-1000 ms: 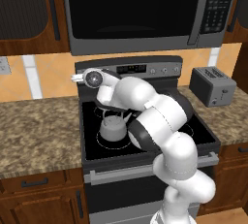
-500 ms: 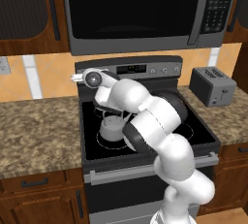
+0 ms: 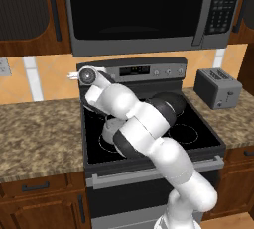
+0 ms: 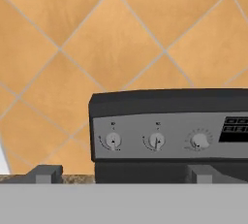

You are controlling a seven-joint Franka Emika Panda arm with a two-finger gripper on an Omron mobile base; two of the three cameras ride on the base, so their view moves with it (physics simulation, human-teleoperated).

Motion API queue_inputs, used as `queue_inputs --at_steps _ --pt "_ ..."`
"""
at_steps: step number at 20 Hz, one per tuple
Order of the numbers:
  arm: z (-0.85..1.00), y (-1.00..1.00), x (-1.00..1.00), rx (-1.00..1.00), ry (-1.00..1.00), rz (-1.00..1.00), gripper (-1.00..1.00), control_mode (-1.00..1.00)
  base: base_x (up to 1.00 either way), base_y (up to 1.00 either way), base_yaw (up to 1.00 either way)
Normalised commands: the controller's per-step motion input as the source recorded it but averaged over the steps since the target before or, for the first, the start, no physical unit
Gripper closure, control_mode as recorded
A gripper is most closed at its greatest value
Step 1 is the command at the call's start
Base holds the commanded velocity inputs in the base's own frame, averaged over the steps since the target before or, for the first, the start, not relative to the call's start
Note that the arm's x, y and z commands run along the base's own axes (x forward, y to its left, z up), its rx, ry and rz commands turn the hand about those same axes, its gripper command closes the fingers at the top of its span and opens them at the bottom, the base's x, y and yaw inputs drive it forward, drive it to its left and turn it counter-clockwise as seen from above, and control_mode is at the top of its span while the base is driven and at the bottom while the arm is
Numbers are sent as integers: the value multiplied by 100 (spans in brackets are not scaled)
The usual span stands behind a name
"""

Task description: Pick the kettle from the counter and place it on a stove burner. Then turn the burner on.

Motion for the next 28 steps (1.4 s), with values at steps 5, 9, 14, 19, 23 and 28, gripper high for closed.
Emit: queue_inputs --at_steps 5,9,14,19,23,28 --pt "-5 14 20 0 0 -1 -100 -100 0 0 0" --pt "-4 20 19 0 0 -1 -100 -100 0 0 0" --pt "-6 8 22 0 0 -1 -100 -100 0 0 0" --pt "-11 -1 23 0 0 0 -100 -100 0 0 0" --pt "-5 0 24 0 0 0 -100 -100 0 0 0" --pt "-5 0 29 0 0 0 -100 -100 0 0 0"
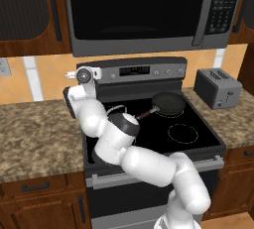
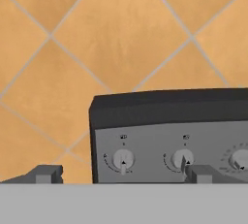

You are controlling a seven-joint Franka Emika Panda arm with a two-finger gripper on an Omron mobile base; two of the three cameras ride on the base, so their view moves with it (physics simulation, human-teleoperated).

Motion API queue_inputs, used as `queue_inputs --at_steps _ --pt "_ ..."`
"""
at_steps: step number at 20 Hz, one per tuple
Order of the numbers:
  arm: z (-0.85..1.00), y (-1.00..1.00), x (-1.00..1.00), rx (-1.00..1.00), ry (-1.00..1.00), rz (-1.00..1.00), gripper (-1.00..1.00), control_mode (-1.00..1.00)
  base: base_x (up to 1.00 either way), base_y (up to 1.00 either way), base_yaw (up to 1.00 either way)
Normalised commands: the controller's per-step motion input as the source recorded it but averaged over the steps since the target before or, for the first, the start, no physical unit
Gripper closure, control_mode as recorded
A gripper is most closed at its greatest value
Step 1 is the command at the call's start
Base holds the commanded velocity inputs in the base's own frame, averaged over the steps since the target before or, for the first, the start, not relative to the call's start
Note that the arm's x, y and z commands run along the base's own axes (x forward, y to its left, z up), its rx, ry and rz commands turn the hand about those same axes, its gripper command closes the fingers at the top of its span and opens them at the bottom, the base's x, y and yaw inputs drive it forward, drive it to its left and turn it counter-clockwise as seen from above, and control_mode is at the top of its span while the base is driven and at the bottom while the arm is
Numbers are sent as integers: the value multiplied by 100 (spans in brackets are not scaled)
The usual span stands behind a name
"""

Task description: Pick the kettle from the counter and place it on a stove burner. Then turn the burner on.

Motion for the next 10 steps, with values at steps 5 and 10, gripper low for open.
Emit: queue_inputs --at_steps 5,10 --pt "-9 0 23 0 0 0 -100 -100 0 0 0" --pt "-15 0 10 0 0 0 -100 -100 0 0 0"
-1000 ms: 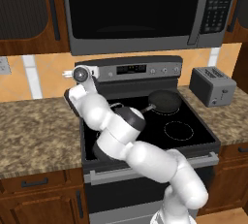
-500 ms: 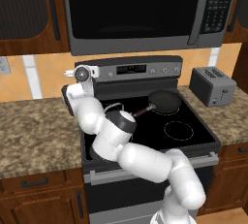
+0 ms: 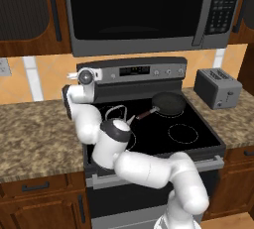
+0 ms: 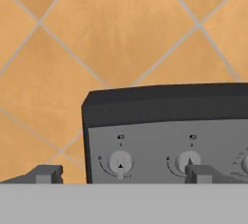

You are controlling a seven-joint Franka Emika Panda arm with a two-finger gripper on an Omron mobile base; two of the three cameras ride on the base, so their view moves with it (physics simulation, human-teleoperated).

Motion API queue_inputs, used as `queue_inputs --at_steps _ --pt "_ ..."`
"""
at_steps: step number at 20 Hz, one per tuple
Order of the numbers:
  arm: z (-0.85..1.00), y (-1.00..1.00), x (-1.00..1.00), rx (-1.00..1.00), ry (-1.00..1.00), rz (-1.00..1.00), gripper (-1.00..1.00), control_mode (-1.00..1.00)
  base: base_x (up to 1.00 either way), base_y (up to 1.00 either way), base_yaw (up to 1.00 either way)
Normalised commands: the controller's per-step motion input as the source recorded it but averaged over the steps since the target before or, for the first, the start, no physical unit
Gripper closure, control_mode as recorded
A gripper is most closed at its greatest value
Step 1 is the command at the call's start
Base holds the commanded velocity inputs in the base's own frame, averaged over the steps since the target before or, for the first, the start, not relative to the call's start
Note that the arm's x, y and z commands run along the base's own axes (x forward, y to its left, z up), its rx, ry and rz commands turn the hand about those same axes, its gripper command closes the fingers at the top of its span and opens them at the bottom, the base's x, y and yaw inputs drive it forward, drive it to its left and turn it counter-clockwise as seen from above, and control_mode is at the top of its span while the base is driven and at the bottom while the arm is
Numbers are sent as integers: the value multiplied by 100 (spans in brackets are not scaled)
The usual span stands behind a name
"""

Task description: Pick the kettle from the counter and place it on a stove burner. Then turn the burner on.

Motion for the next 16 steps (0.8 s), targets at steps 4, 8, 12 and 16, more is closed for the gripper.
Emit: queue_inputs --at_steps 4,8,12,16 --pt "-9 4 11 -1 -1 0 -100 -100 0 0 0" --pt "-5 13 21 -1 -2 0 -100 -100 0 0 0" --pt "-12 12 20 -2 -1 0 -100 -100 0 0 0" --pt "-14 3 16 -2 -1 0 -100 -100 0 0 0"
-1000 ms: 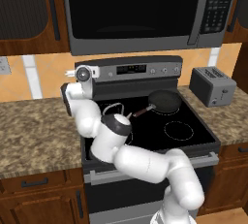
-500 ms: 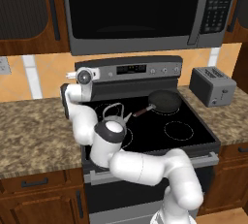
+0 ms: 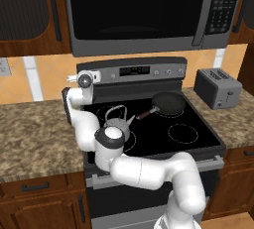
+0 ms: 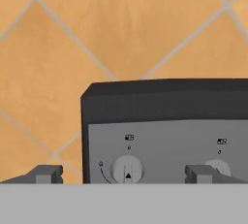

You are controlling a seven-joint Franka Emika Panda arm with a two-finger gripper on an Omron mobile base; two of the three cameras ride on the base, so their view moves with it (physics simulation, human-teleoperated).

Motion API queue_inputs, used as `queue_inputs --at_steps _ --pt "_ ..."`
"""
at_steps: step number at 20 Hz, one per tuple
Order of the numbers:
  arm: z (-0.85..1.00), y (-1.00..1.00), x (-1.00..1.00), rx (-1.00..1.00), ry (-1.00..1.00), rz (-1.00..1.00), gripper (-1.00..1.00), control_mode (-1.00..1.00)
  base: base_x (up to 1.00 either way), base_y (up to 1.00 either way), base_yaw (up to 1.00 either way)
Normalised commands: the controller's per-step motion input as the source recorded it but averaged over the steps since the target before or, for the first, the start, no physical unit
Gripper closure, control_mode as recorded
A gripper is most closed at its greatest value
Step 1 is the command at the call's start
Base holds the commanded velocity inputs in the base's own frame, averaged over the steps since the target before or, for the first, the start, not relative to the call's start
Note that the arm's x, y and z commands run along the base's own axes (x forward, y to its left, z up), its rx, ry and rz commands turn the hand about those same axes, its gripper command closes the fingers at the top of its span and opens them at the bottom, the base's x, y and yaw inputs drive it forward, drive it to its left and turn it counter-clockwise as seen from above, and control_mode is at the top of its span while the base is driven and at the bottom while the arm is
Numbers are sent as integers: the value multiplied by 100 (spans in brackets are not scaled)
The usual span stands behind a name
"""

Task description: Pick the kettle from the counter and place it on a stove burner. Then turn the burner on.

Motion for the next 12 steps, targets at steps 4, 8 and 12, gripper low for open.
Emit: queue_inputs --at_steps 4,8,12 --pt "-13 0 13 0 -2 0 -100 -100 0 0 0" --pt "-14 0 20 0 -2 0 -100 -100 0 0 0" --pt "-19 0 18 0 0 0 -100 -100 0 0 0"
